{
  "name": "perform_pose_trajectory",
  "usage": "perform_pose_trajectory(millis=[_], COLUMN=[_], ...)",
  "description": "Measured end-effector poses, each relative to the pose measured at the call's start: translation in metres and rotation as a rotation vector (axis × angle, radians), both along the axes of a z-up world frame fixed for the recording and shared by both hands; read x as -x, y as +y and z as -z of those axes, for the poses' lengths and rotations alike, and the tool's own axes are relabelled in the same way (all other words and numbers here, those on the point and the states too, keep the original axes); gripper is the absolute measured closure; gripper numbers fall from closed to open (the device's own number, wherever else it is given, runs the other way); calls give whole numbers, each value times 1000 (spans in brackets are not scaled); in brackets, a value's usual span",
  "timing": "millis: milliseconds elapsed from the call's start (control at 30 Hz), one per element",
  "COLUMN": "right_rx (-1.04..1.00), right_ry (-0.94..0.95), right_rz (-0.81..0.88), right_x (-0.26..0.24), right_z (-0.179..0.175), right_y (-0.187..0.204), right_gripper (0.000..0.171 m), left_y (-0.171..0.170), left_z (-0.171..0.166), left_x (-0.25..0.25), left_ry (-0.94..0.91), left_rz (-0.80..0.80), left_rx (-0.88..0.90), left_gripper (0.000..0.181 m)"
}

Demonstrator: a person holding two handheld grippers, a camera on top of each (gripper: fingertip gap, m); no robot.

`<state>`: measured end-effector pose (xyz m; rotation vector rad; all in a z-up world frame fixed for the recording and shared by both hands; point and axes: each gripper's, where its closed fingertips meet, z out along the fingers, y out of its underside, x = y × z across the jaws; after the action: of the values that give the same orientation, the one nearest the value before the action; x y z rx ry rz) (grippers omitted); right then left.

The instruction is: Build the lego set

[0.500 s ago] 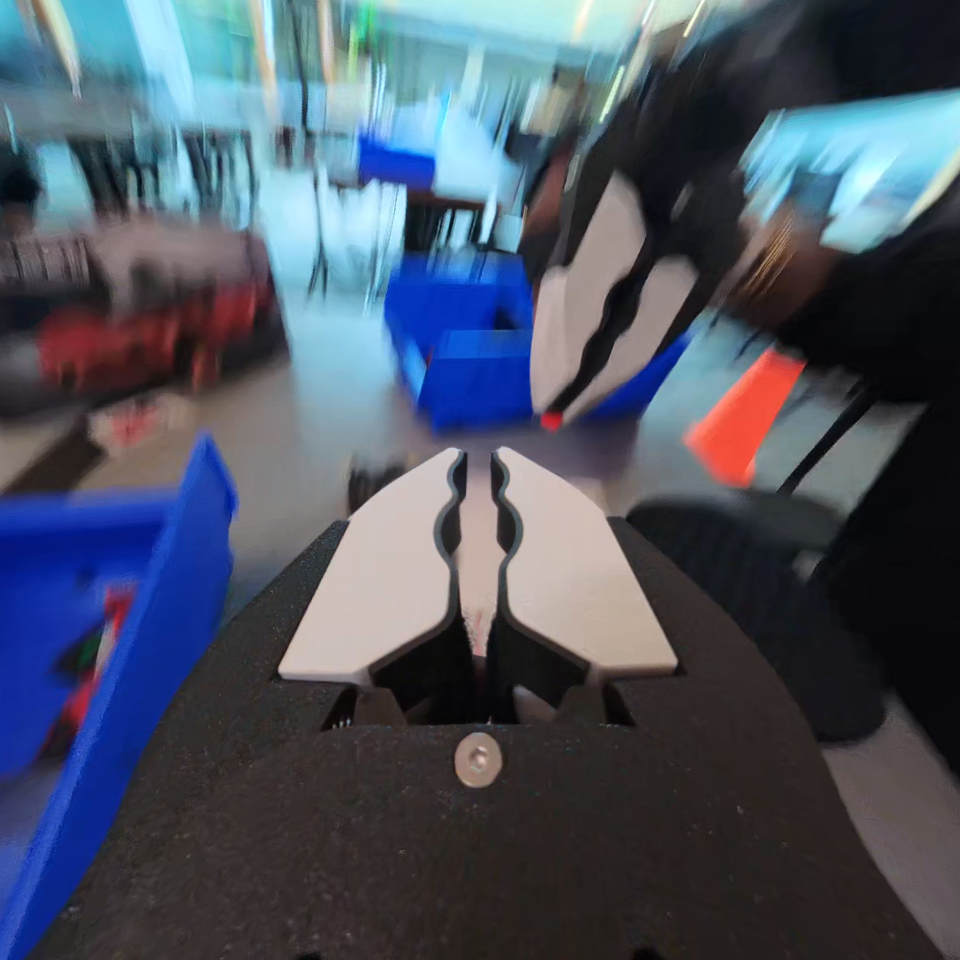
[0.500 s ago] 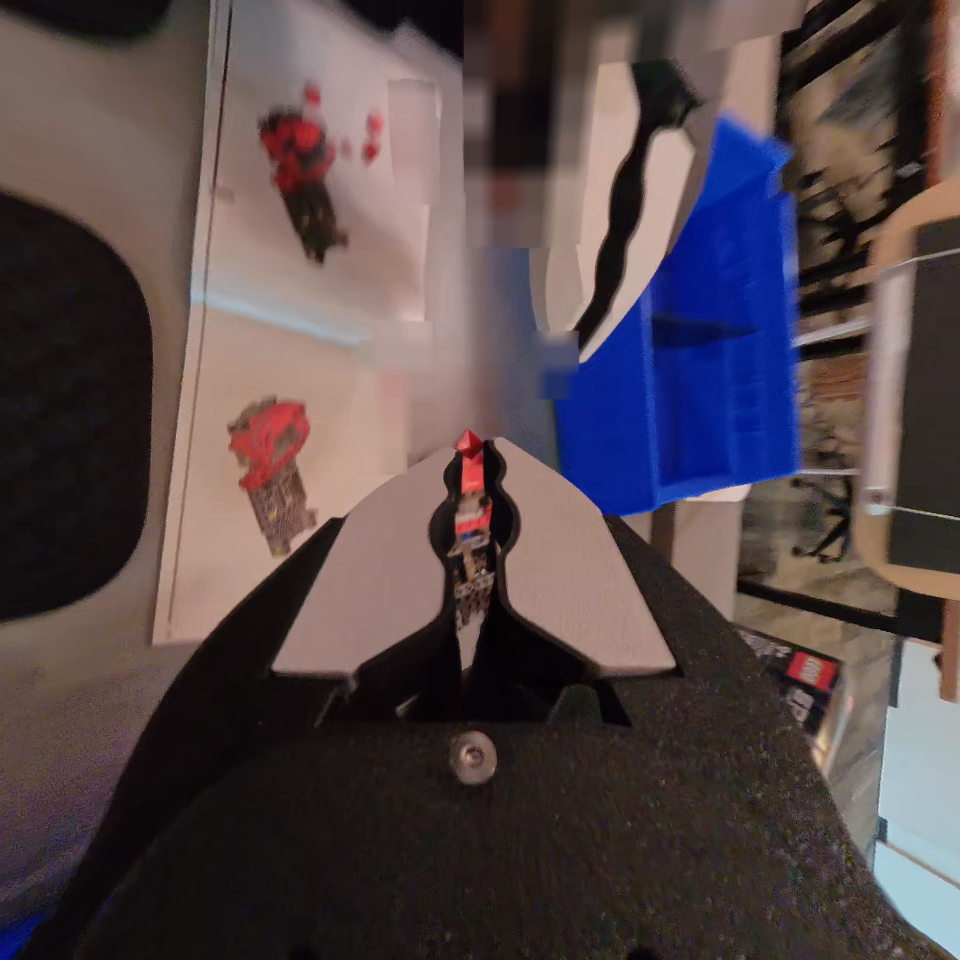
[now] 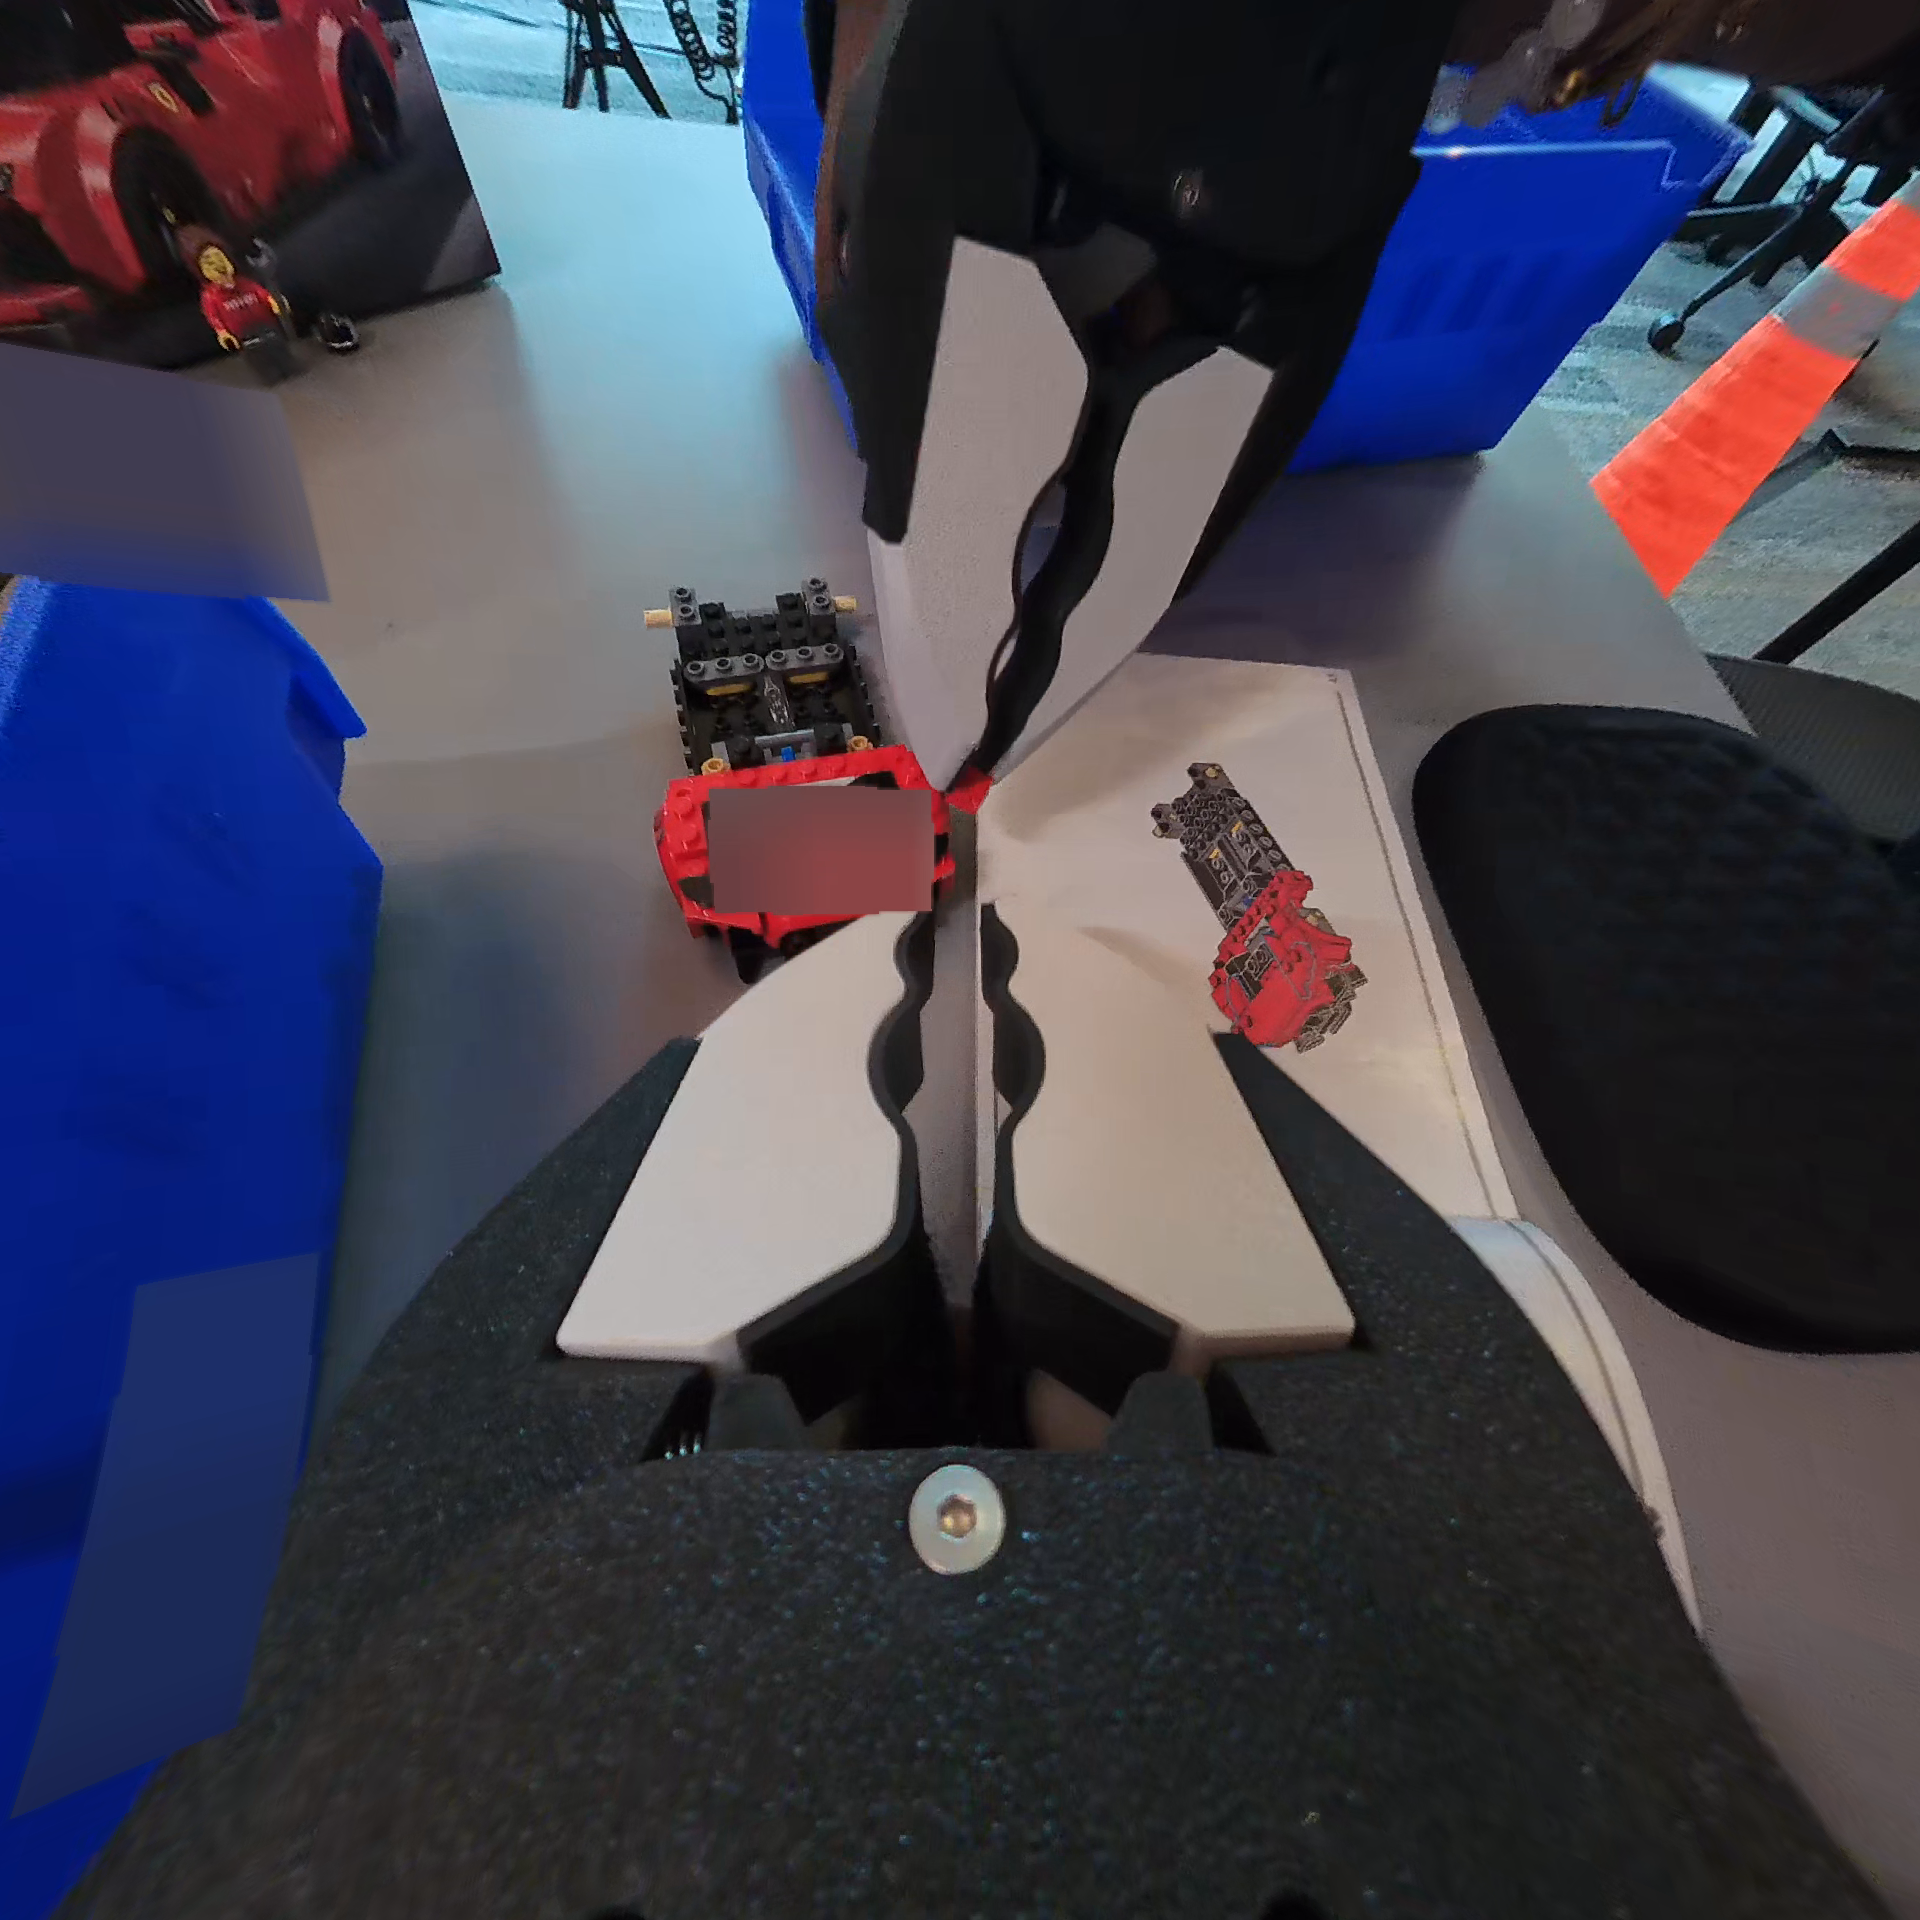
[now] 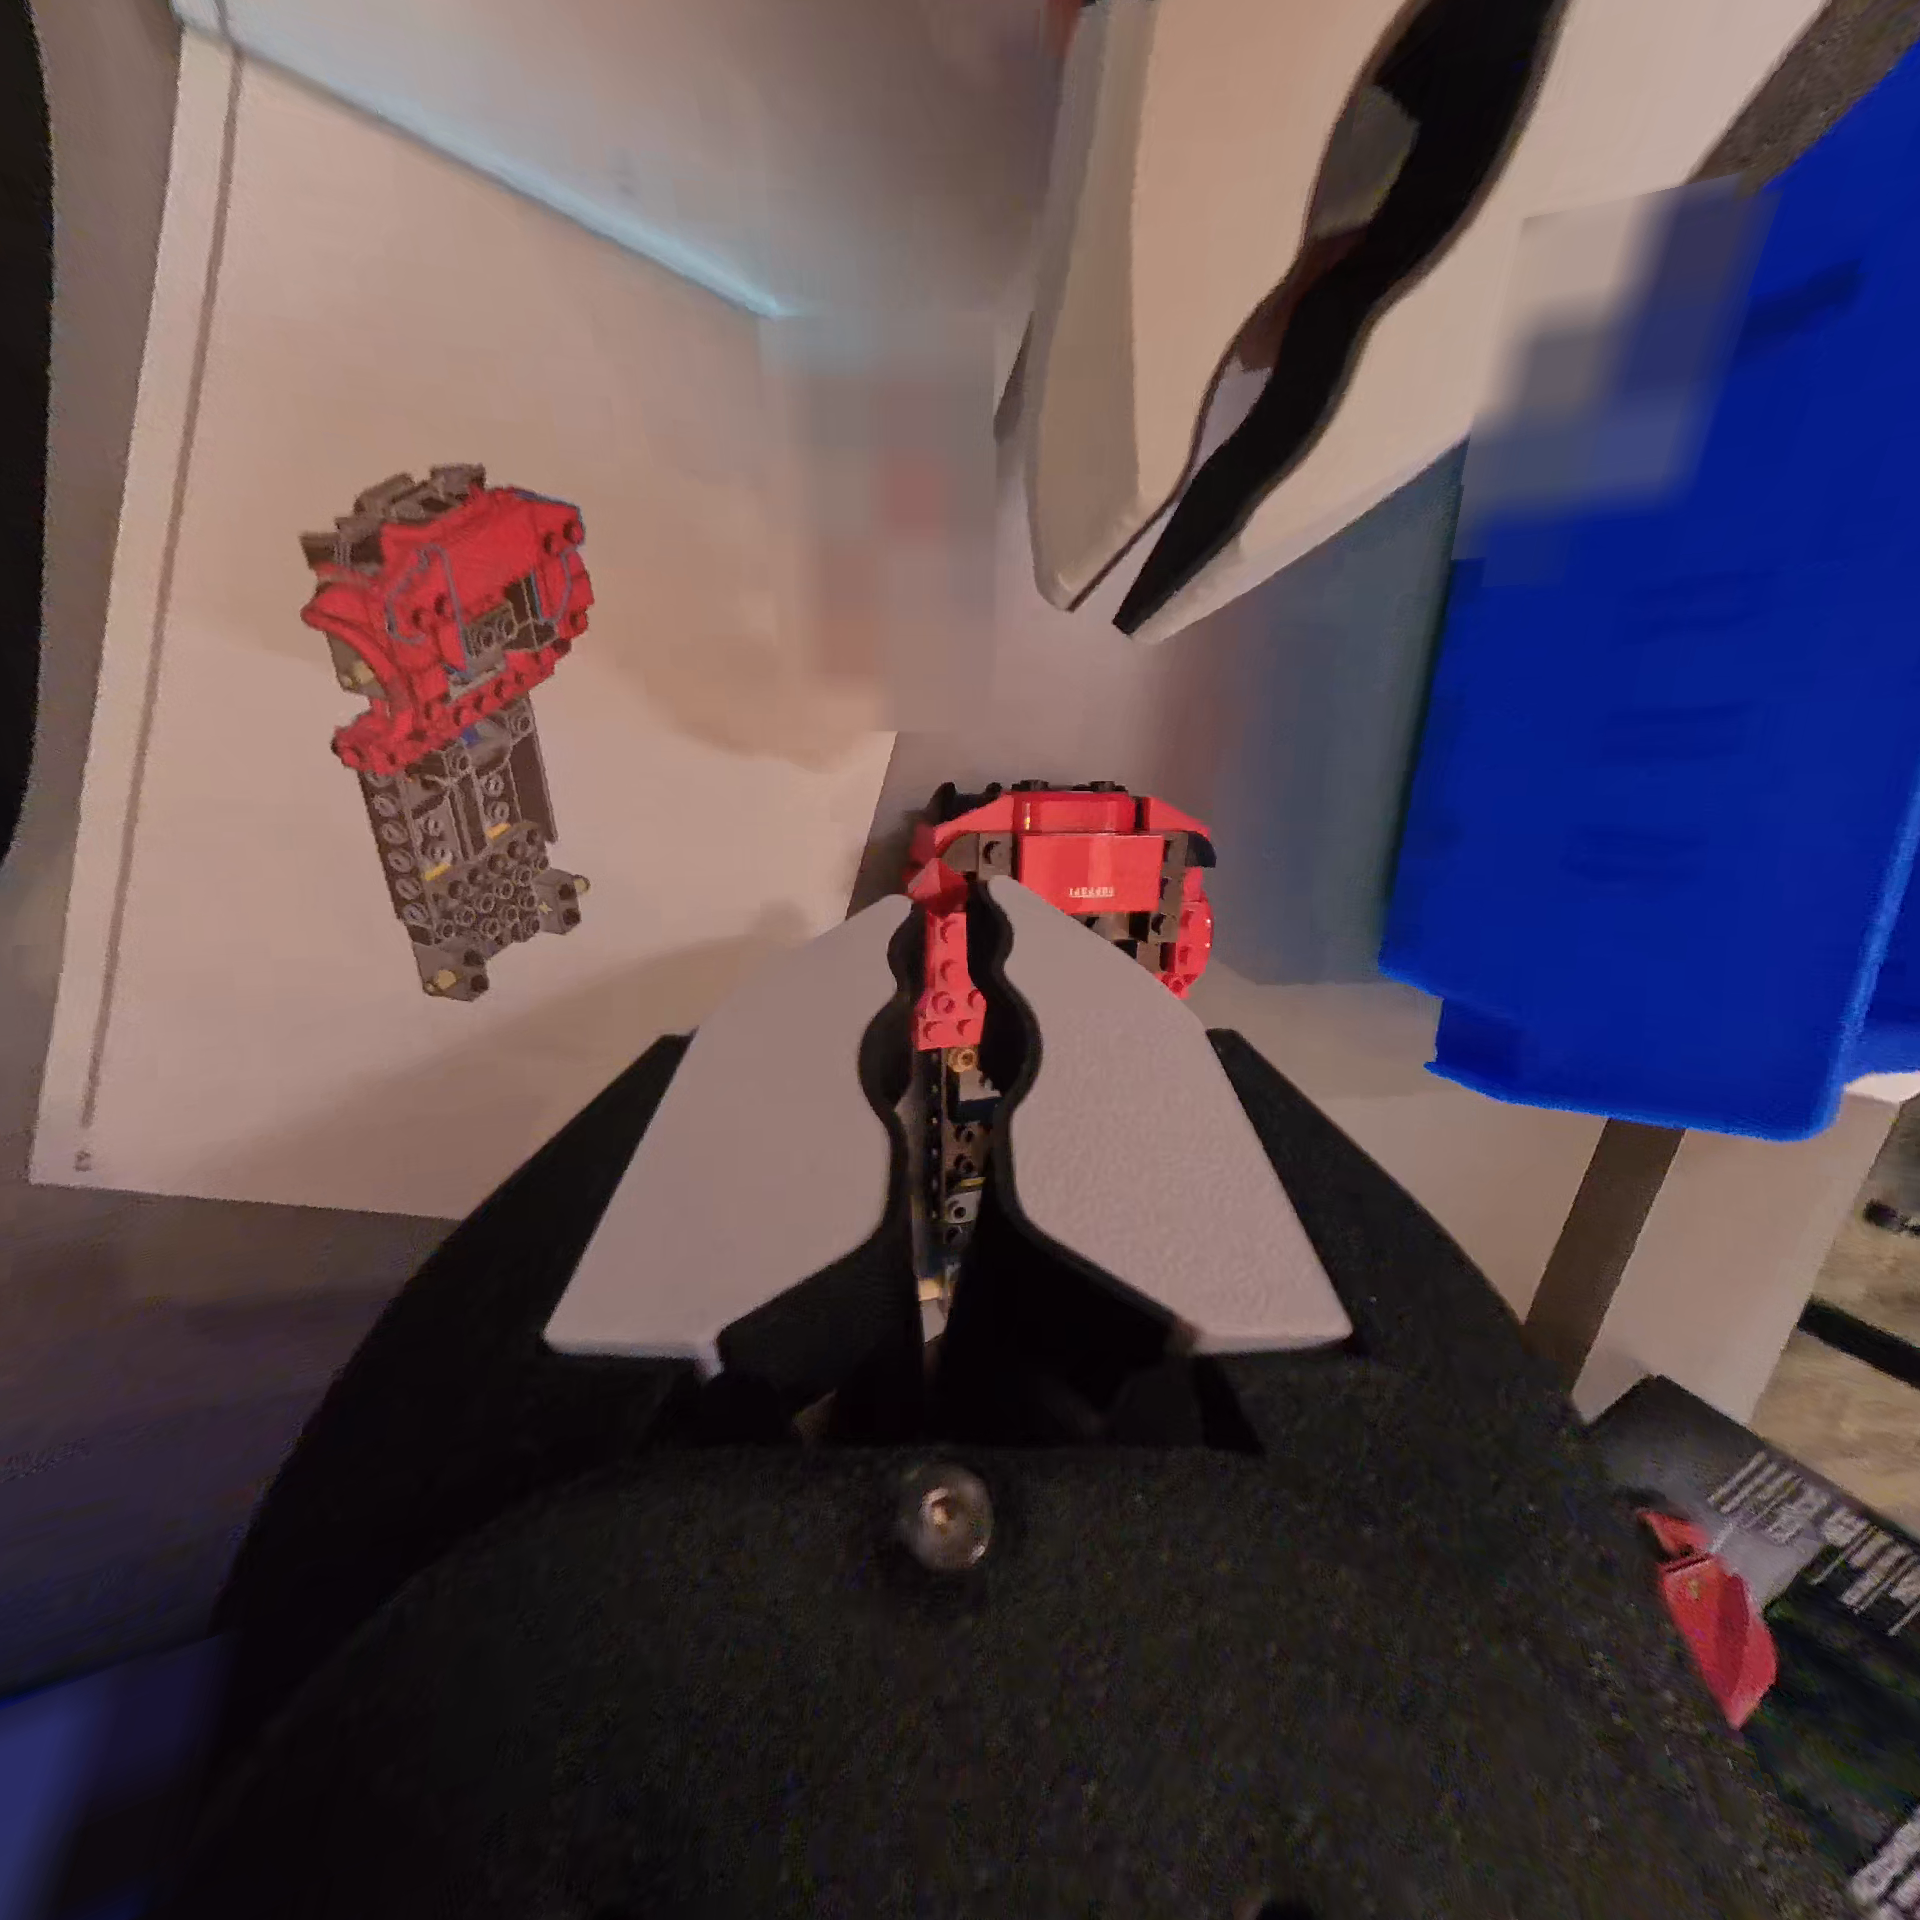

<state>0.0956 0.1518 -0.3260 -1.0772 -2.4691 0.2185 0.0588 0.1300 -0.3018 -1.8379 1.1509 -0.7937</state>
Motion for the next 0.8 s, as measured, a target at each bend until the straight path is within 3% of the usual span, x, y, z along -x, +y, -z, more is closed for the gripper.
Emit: perform_pose_trajectory(millis=[467, 633, 733, 800], right_rx=[-150, -242, -297, -304], right_ry=[10, 184, 245, 263], right_rz=[-232, -245, -239, -236], right_x=[9, 26, 29, 31], right_z=[-12, -54, -73, -81], right_y=[2, -9, -12, -16], right_gripper=[164, 163, 163, 163], left_y=[-1, 6, 4, 0], left_z=[6, -26, -53, -60], left_x=[-7, -7, -3, -5], left_ry=[2, -310, -541, -591], left_rz=[39, -20, 15, 40], left_rx=[14, 251, 413, 475], left_gripper=[174, 172, 170, 170])
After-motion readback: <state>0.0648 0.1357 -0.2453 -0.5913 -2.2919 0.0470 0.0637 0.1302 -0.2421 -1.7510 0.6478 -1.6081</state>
